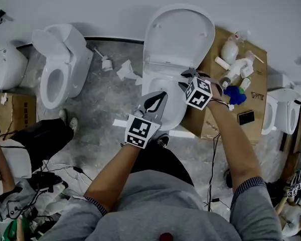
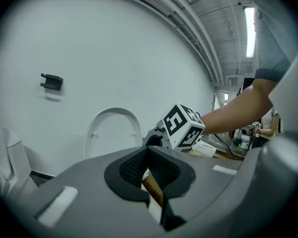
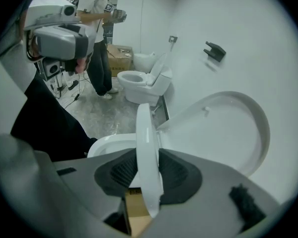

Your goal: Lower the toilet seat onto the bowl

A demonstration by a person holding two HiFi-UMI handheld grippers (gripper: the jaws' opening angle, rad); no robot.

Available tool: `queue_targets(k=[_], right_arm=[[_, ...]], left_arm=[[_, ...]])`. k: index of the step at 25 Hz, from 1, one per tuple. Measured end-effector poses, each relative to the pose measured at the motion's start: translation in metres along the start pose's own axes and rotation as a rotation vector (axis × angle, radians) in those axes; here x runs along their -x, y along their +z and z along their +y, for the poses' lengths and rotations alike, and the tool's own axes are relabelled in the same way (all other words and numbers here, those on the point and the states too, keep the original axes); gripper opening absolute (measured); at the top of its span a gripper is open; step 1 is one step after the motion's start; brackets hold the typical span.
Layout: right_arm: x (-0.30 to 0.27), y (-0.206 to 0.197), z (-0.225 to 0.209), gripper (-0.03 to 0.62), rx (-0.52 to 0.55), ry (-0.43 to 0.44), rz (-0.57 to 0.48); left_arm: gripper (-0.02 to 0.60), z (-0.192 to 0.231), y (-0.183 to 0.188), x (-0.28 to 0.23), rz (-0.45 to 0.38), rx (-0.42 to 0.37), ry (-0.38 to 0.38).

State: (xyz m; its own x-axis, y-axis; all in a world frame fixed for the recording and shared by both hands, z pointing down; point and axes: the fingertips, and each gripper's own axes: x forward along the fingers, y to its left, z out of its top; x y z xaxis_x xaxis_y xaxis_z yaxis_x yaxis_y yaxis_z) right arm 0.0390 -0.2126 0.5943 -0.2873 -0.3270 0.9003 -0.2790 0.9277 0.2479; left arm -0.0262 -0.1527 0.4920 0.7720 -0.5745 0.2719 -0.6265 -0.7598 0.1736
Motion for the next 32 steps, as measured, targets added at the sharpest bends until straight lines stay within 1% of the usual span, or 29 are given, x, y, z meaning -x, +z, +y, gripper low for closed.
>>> queue_targets(k=[3,17,24,32], right_arm=[[-0.001,0.0,0.012,0.133,0.01,-0.005,-0.006],[-0.01,-0.007,0.063,0.149,0.002,0.039,-0.039],[-0.017,-0.012,0.086,0.161,-0.012,0.063,-0.054],[-0.032,-0.022,0.123,0.178,-0.008,0.119,-0.046]], left_arm=[[0.009,-0.009,-0.004,0.003,0.001,-0.004,0.0],[0.008,-0.032,-0.034,0.012,0.029,-0.004,0.029],[0.008,-0.033,-0.055,0.013,0.042,0.006,0.051],[0.008,-0.033,-0.078,0.013,0.063,0.027,0.06]])
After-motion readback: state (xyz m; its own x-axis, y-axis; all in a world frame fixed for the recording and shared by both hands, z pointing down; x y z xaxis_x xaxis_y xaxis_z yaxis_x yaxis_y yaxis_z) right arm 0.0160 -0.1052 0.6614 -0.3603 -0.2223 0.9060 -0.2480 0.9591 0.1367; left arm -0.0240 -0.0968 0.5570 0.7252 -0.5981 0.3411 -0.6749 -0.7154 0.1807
